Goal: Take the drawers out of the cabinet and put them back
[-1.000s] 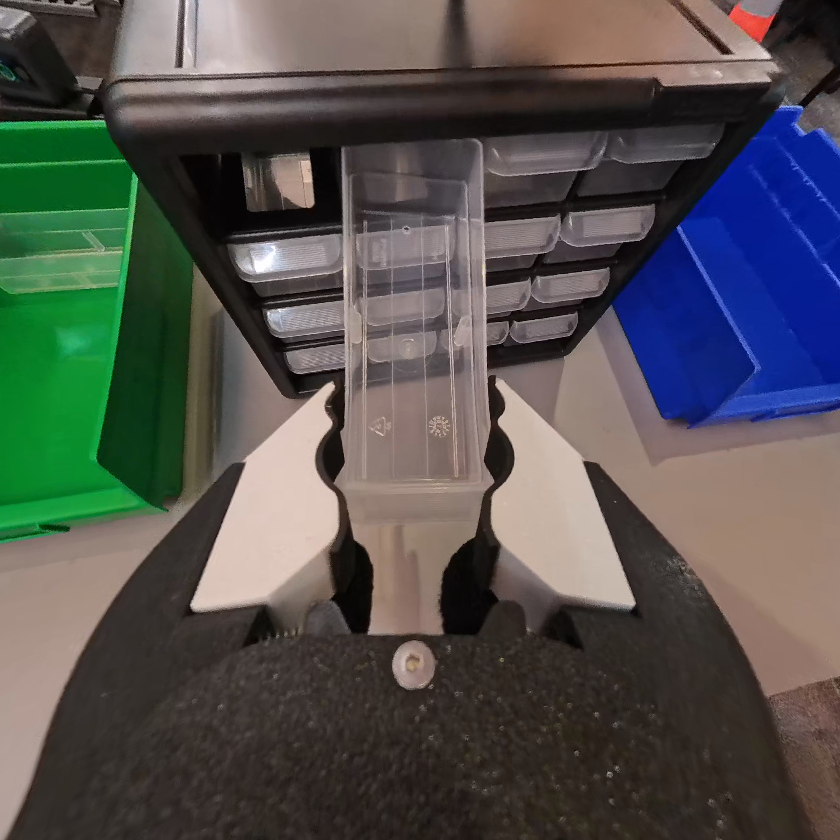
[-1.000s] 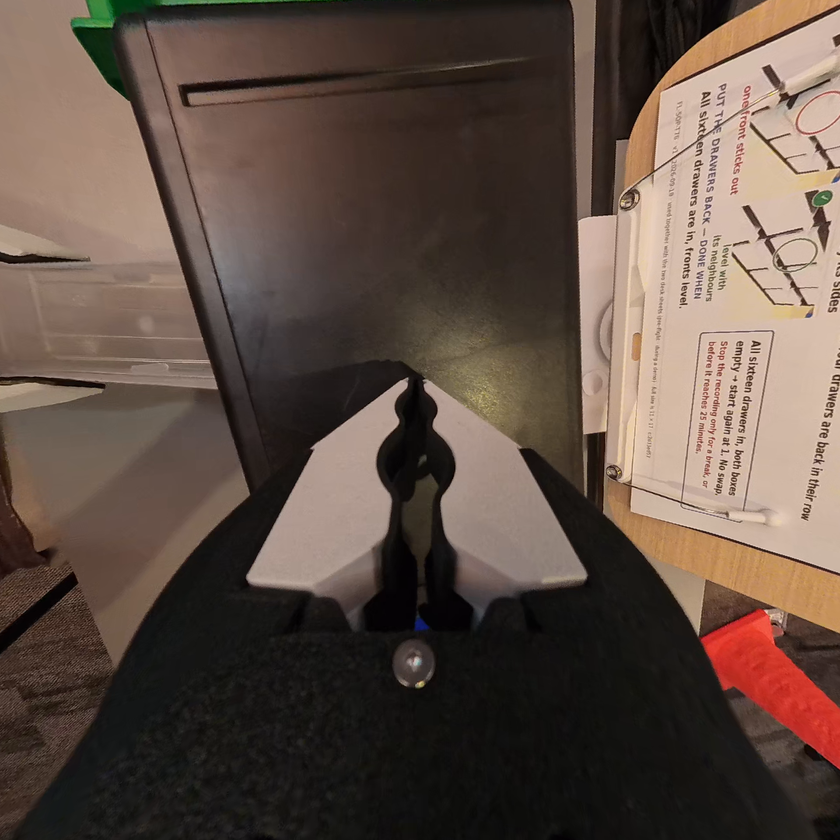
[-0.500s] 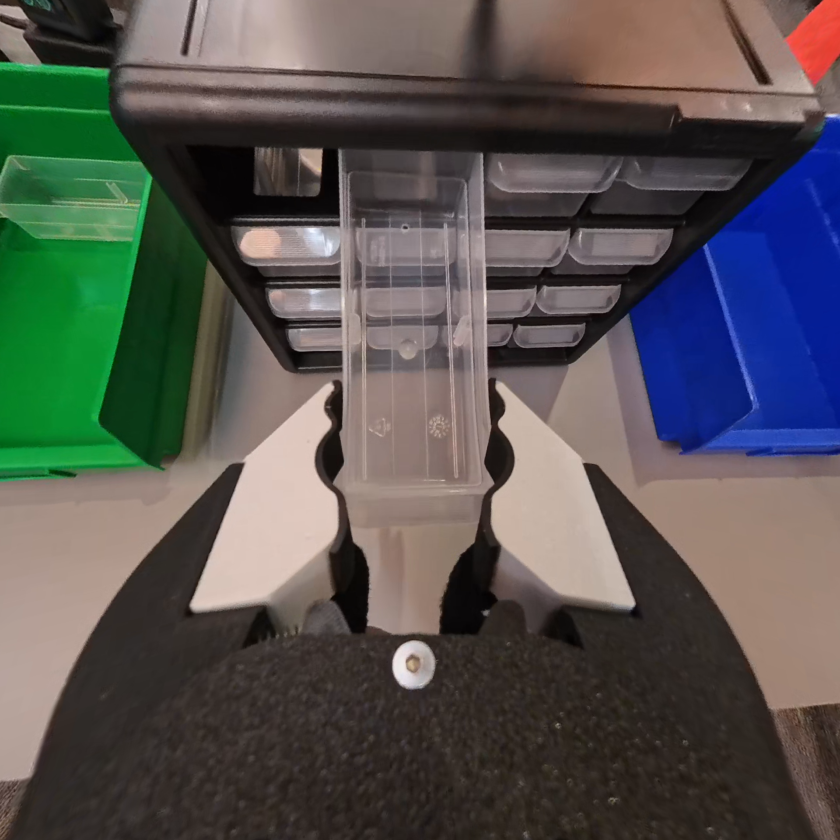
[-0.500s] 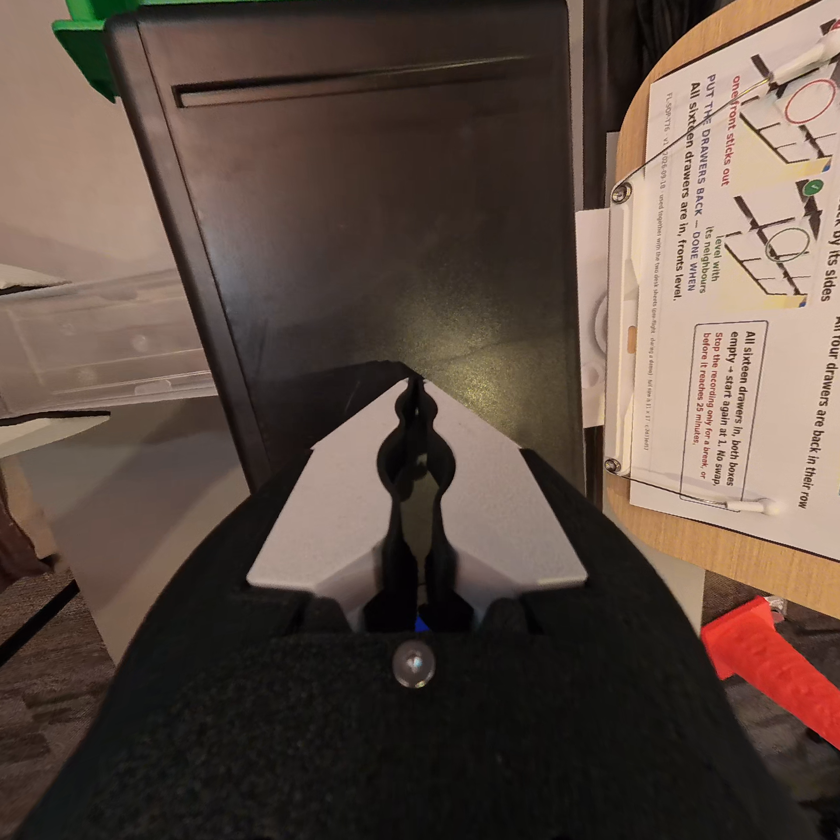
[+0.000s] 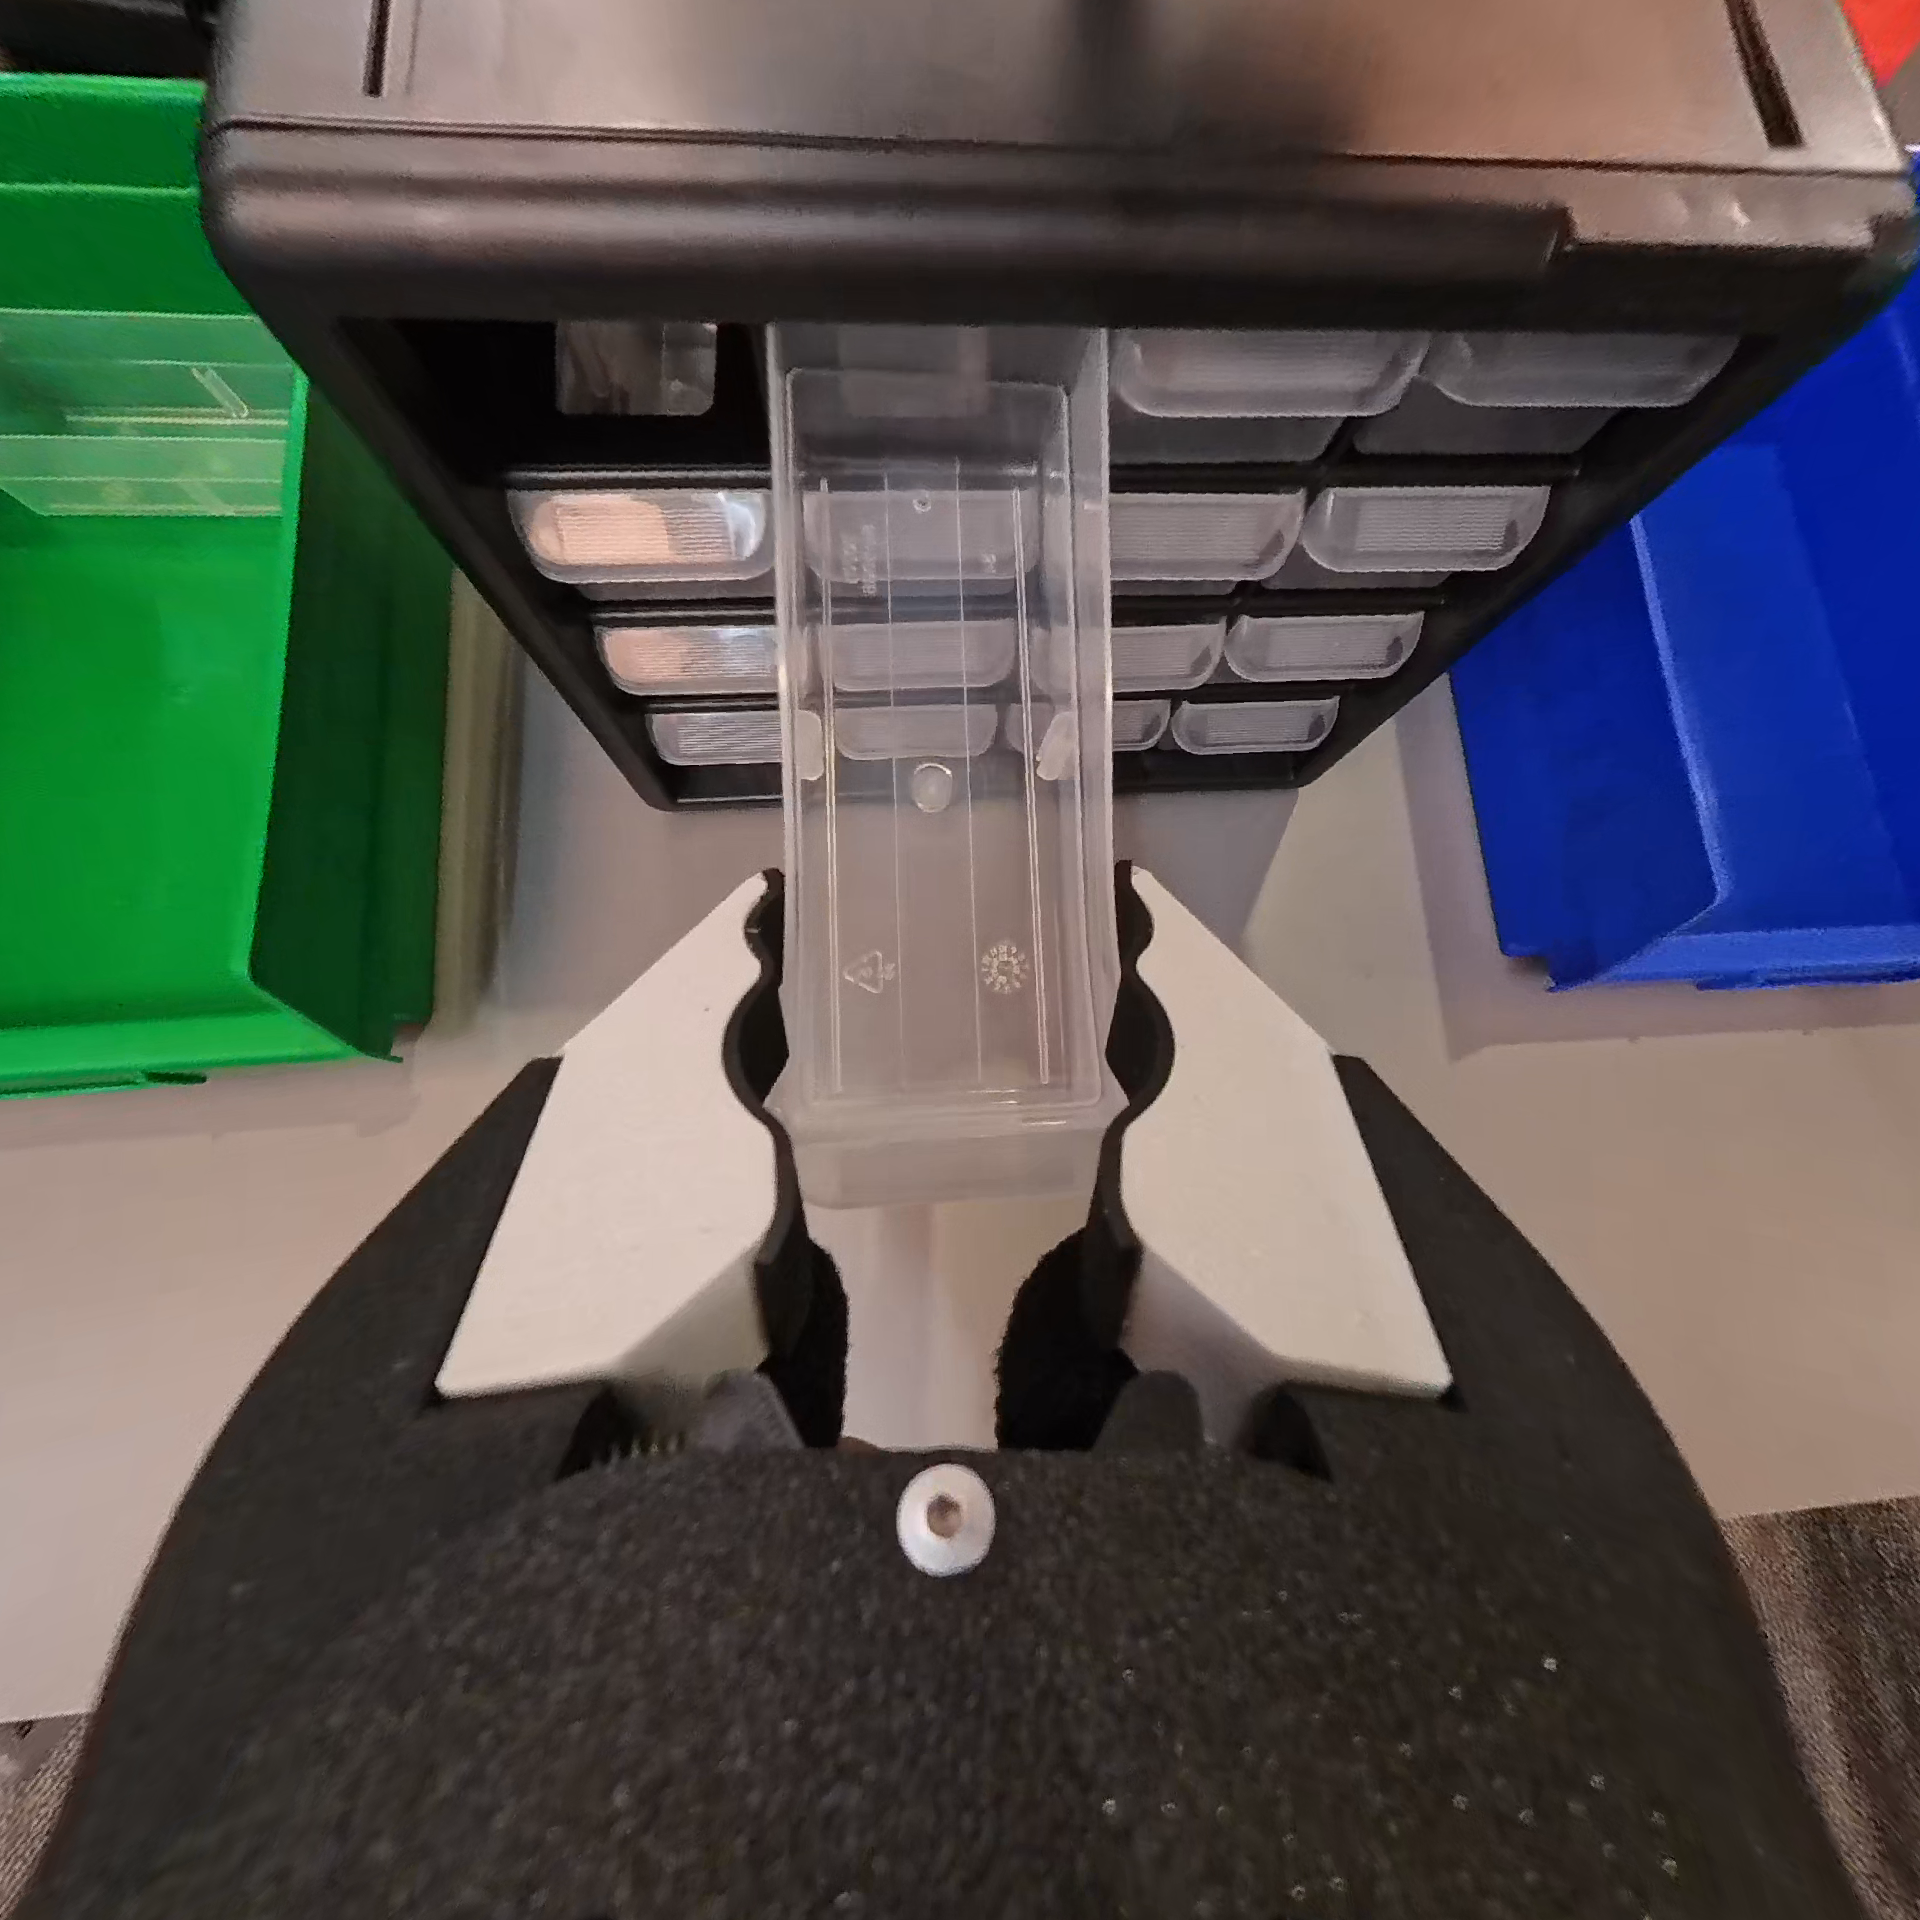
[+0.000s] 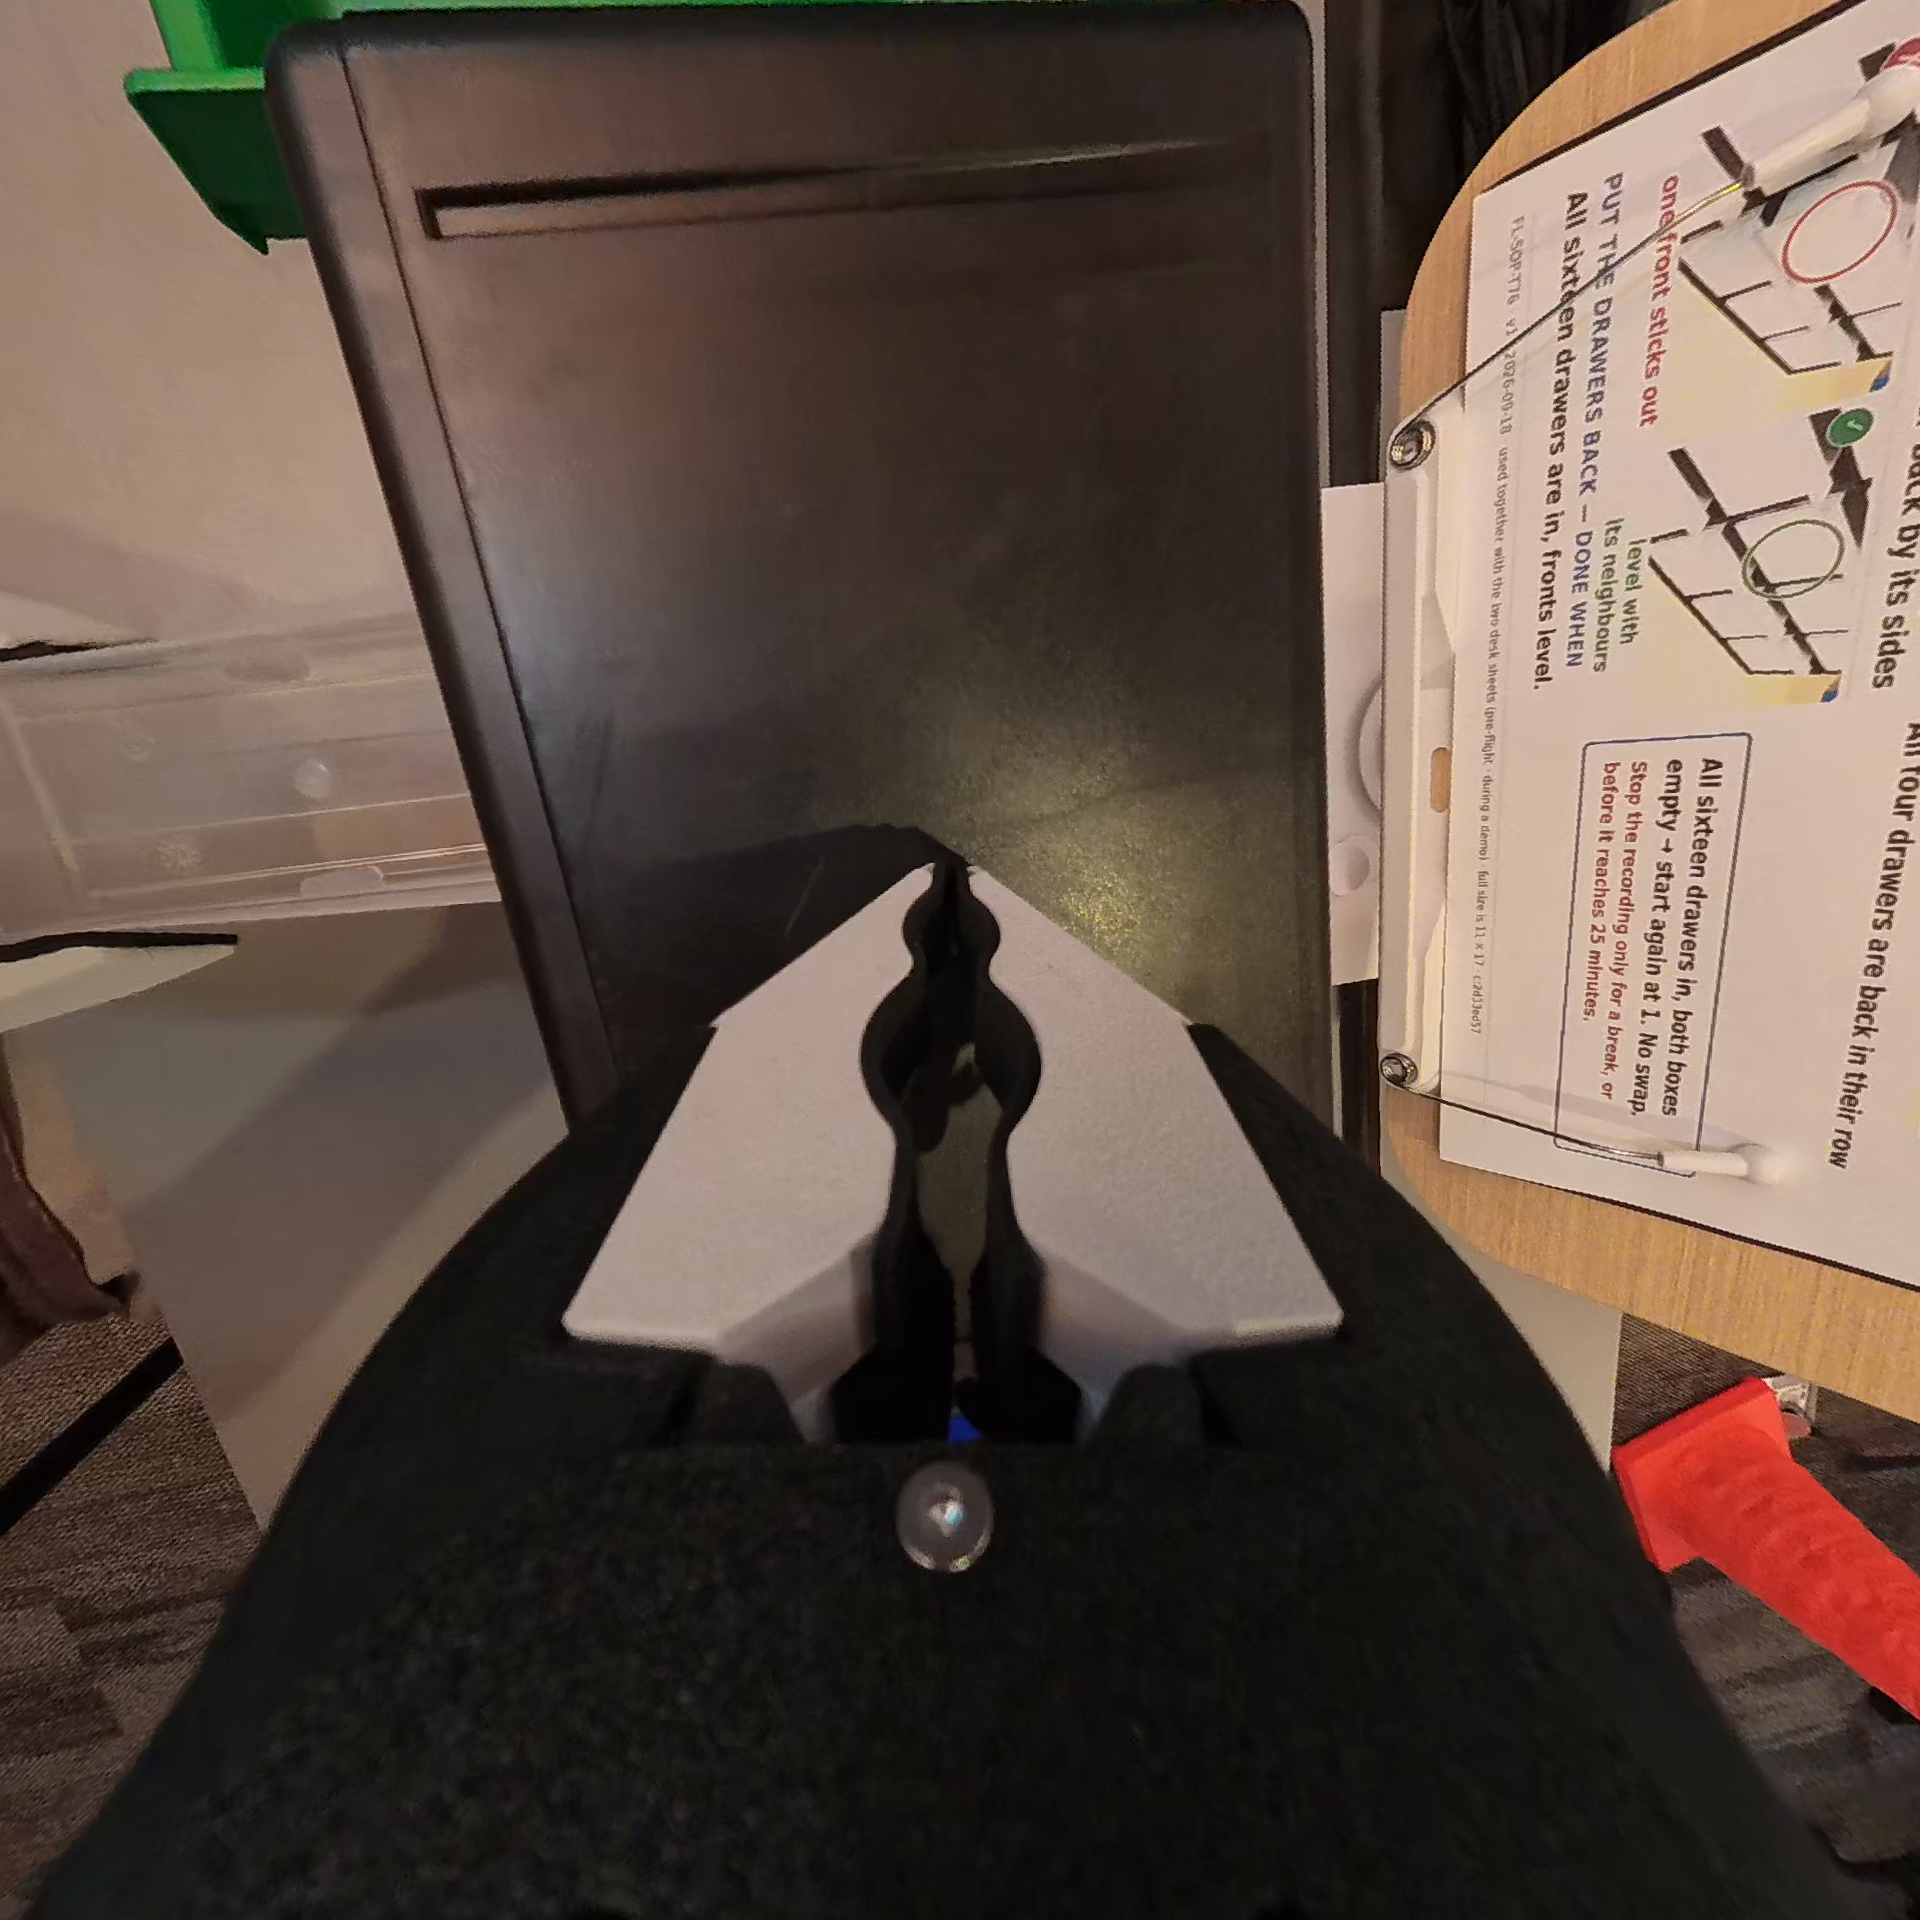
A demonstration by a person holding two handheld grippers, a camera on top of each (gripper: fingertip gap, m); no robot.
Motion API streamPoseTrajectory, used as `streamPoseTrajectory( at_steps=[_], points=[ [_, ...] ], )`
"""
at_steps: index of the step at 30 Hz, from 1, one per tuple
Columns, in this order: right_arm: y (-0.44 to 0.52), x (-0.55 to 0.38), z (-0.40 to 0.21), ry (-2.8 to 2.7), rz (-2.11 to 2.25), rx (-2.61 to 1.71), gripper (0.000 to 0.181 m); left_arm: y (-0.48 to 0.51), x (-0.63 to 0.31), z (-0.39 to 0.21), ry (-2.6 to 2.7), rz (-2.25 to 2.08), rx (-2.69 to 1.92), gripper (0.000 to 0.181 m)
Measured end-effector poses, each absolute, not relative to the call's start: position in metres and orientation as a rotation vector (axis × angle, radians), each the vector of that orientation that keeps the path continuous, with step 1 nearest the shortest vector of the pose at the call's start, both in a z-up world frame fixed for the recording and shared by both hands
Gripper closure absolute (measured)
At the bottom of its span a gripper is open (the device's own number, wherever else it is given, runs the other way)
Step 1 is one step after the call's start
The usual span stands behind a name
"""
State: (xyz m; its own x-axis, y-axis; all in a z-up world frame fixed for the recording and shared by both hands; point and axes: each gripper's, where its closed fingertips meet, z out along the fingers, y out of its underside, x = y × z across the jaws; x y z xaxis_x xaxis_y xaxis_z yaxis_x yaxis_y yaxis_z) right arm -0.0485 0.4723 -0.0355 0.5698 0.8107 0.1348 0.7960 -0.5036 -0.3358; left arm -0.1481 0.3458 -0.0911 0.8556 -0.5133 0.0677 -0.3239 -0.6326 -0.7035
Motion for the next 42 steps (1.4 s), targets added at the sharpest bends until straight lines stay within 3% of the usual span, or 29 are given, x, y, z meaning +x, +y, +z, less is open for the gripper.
streamPoseTrajectory(
  at_steps=[42],
  points=[
    [0.473, -0.048, -0.035, -1.258, 0.021, -2.438, 0.181, 0.343, -0.149, -0.083, 0.627, -0.339, -2.454, 0.122]
  ],
)
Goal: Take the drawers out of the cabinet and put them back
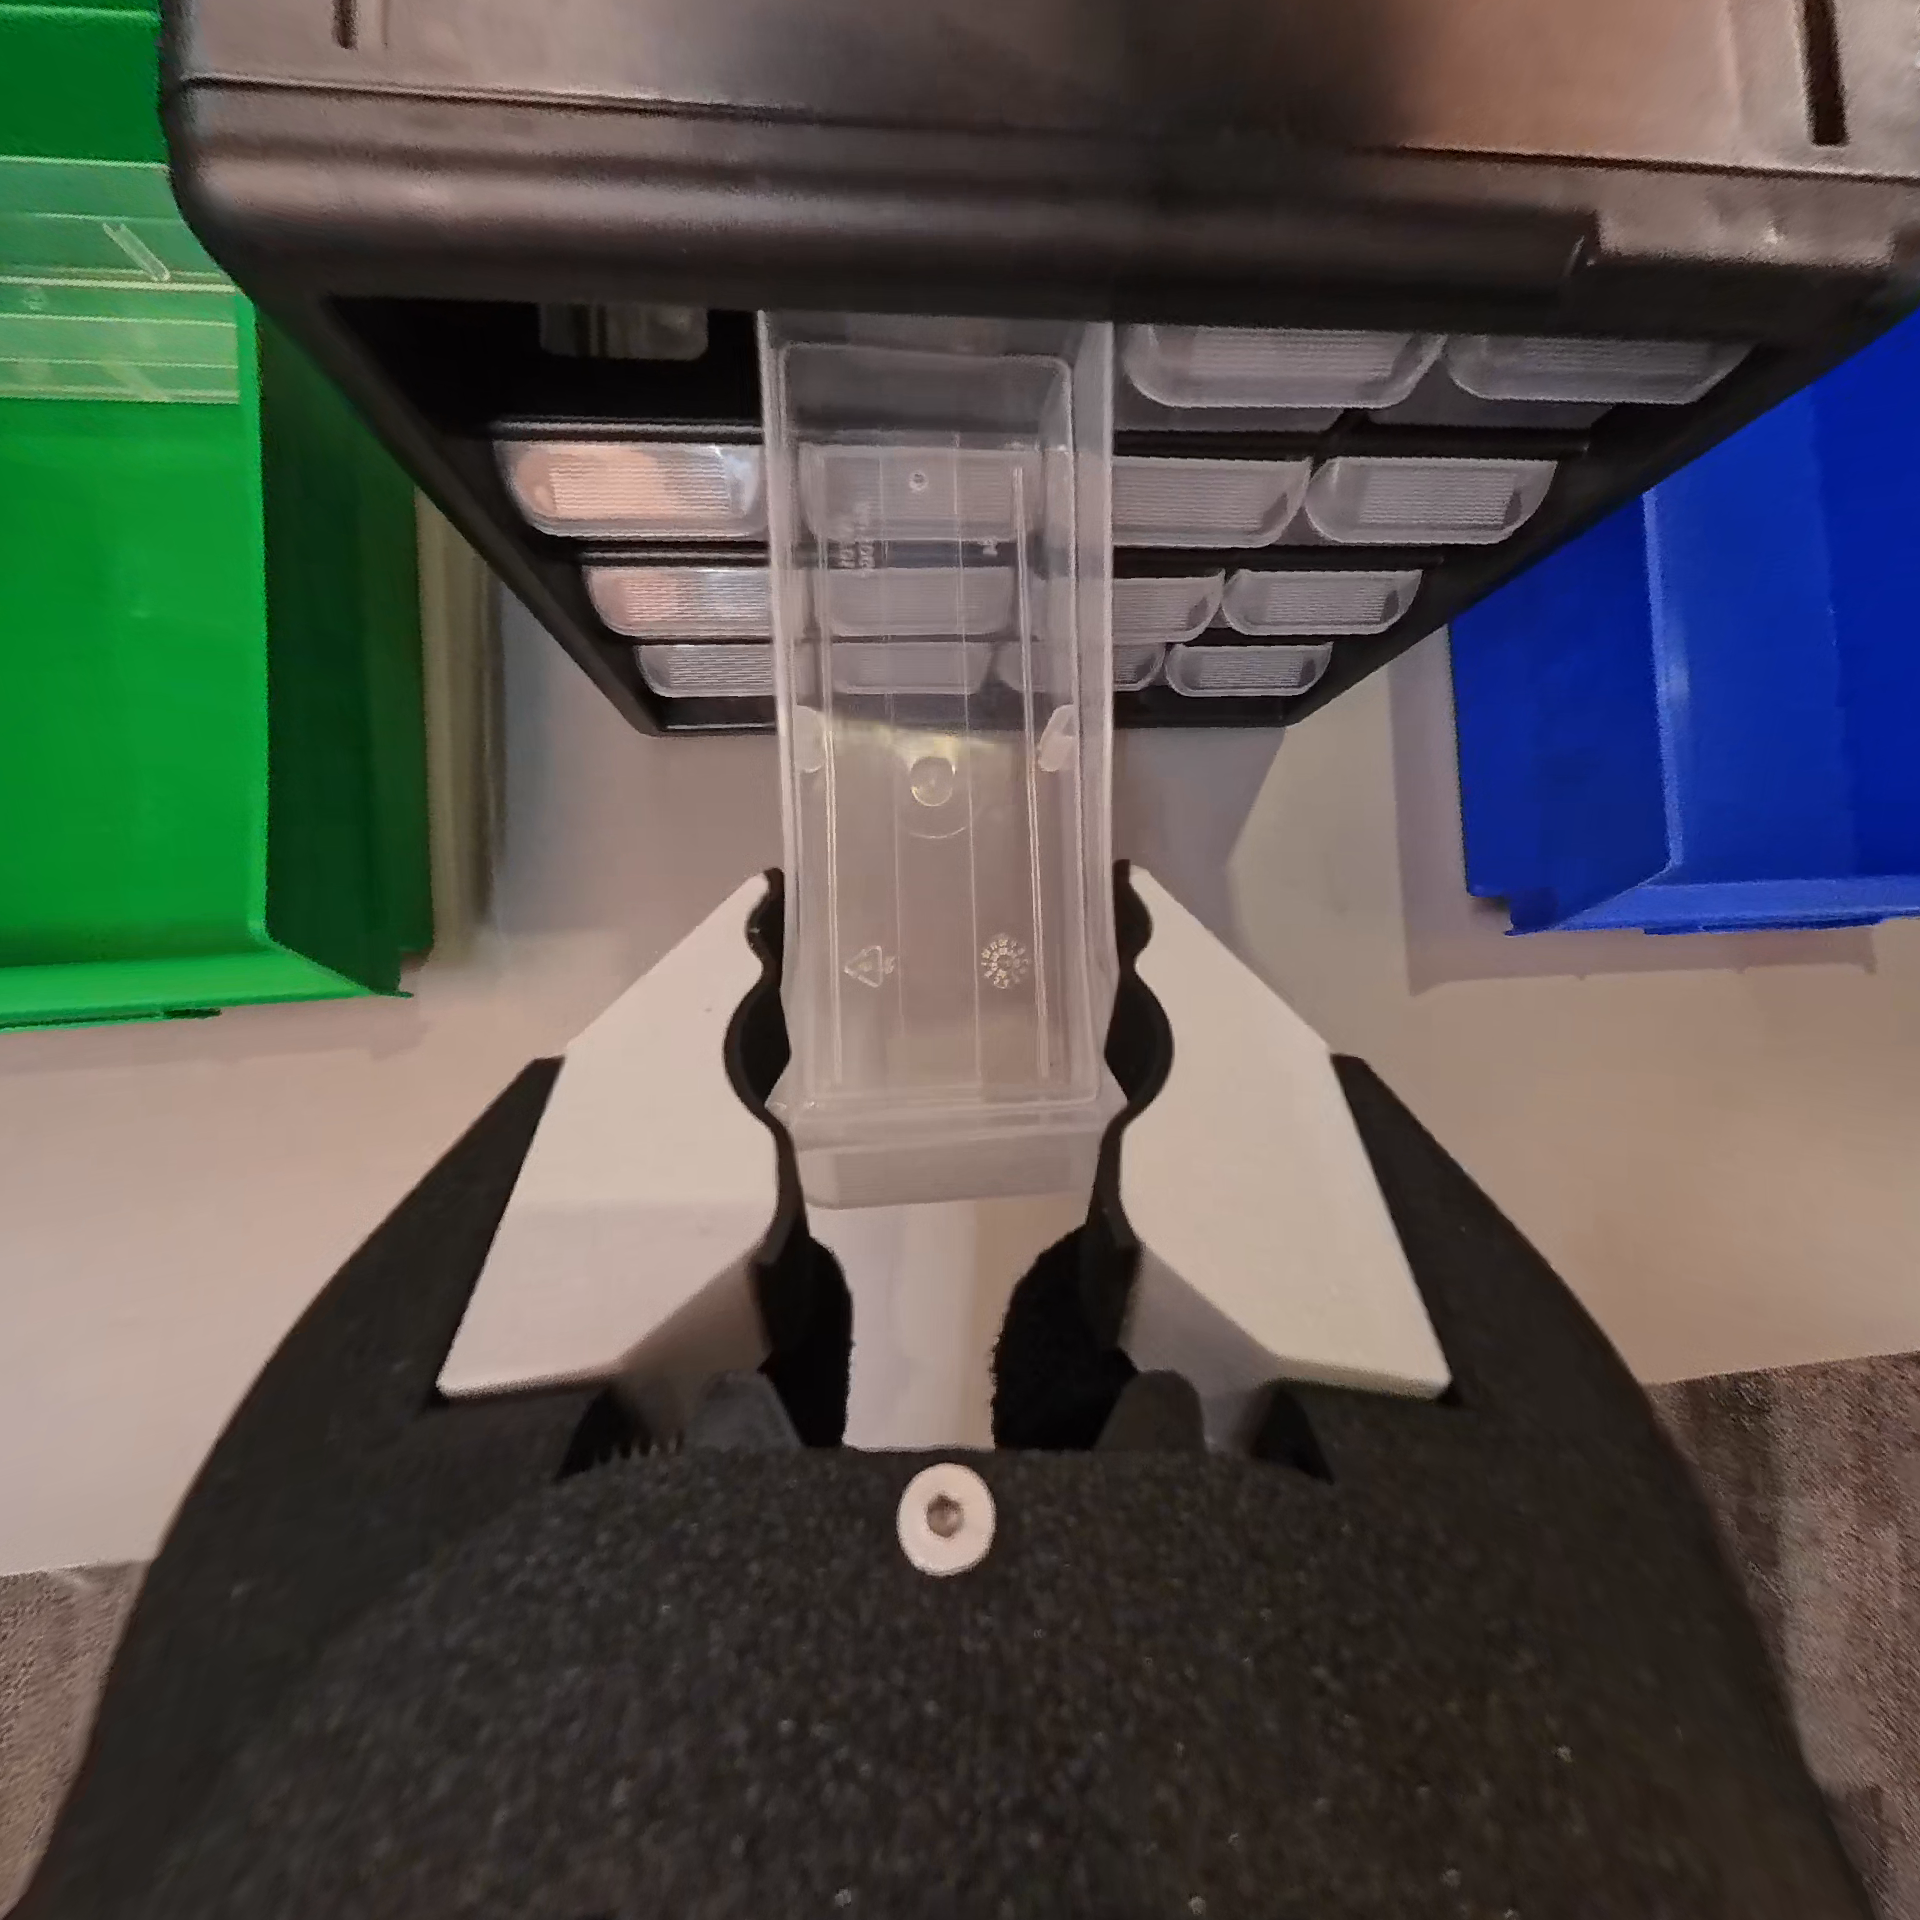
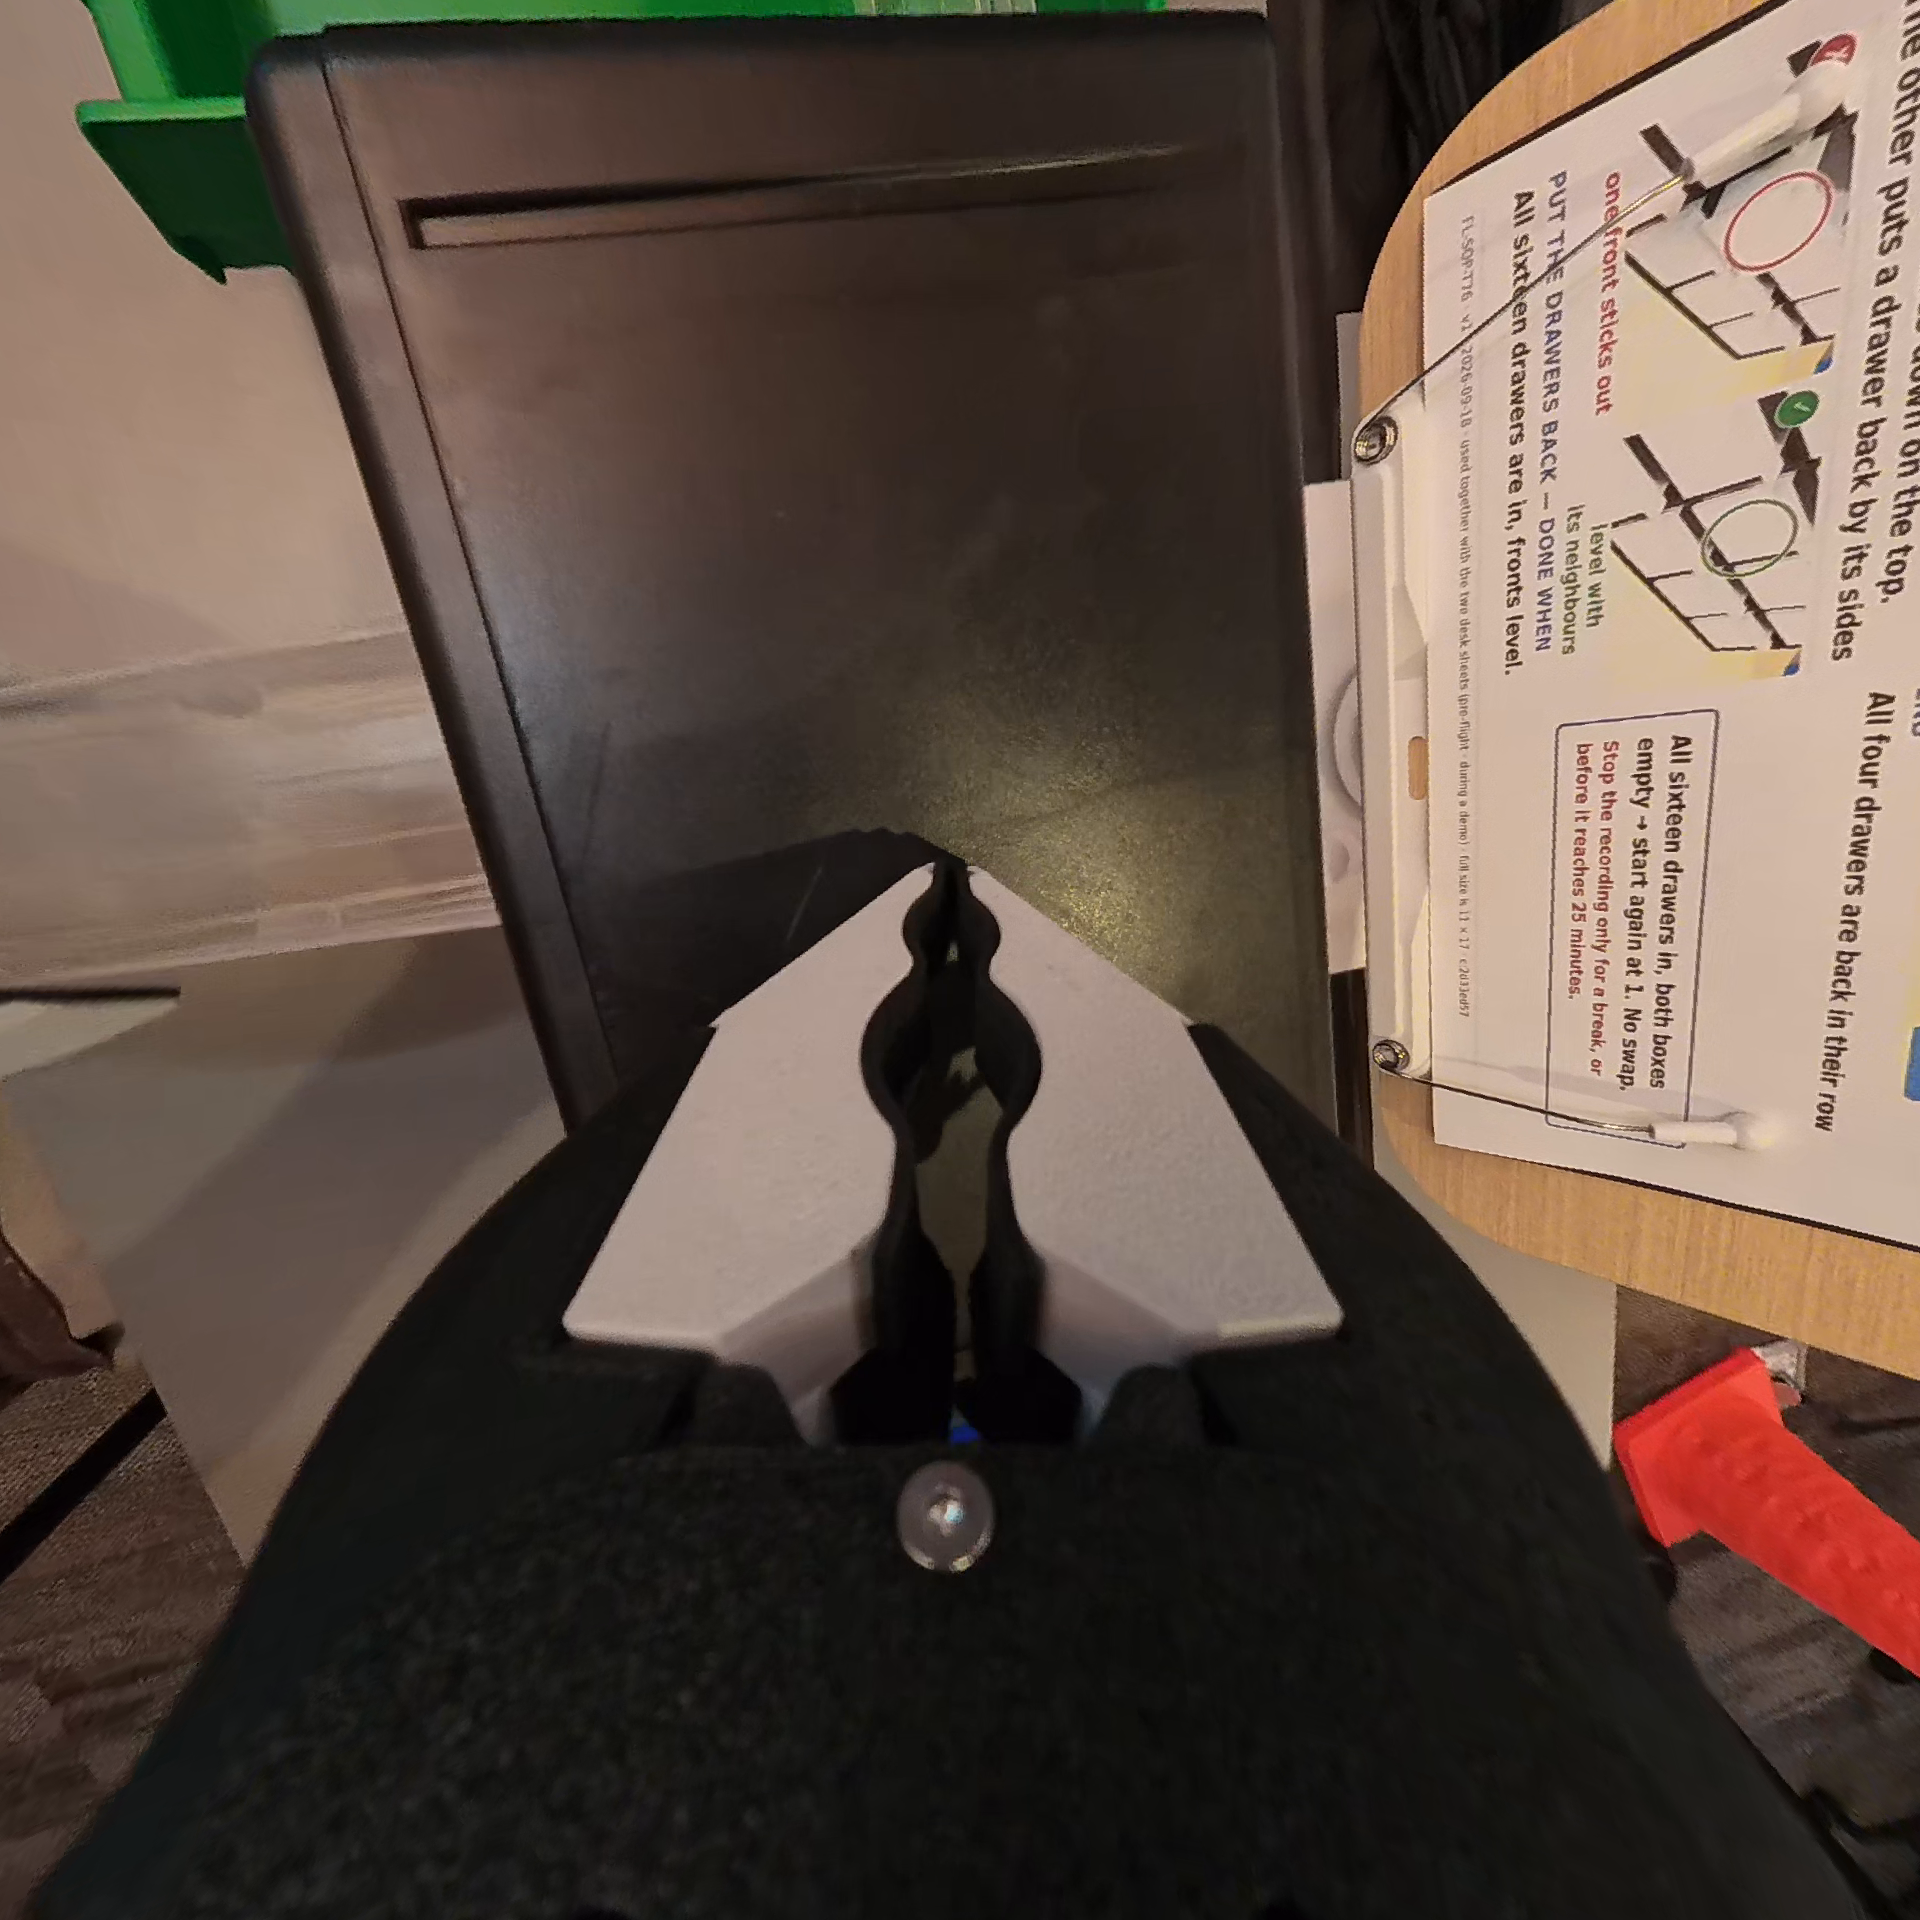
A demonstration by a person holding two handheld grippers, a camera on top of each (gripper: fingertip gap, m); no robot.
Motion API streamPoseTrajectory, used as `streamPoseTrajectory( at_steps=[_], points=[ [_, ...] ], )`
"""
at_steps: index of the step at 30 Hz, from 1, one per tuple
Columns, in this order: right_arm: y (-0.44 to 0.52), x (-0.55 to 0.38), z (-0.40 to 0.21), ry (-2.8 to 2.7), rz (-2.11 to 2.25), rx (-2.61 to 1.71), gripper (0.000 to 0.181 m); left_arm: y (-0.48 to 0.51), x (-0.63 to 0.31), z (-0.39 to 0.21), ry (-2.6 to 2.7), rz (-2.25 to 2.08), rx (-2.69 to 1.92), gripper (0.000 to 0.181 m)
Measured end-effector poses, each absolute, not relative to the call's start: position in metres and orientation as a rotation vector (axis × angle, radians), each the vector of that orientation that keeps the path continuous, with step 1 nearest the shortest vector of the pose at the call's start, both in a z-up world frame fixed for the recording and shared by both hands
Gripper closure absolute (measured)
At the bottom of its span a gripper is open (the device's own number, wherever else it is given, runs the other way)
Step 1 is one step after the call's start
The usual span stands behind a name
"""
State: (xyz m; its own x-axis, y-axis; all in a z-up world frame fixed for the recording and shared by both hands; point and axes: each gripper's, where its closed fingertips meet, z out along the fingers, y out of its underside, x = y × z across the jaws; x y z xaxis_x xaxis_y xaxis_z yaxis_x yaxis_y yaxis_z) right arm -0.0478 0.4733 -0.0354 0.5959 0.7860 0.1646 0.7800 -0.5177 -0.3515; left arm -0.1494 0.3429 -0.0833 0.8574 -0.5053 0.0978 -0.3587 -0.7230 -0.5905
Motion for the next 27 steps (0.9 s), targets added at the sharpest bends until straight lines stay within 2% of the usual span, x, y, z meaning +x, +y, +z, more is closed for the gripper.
streamPoseTrajectory(
  at_steps=[27],
  points=[
    [0.4717, -0.0471, -0.0355, -1.269, -0.035, -2.454, 0.181, 0.3442, -0.1533, -0.0808, 0.665, -0.320, -2.526, 0.122]
  ],
)
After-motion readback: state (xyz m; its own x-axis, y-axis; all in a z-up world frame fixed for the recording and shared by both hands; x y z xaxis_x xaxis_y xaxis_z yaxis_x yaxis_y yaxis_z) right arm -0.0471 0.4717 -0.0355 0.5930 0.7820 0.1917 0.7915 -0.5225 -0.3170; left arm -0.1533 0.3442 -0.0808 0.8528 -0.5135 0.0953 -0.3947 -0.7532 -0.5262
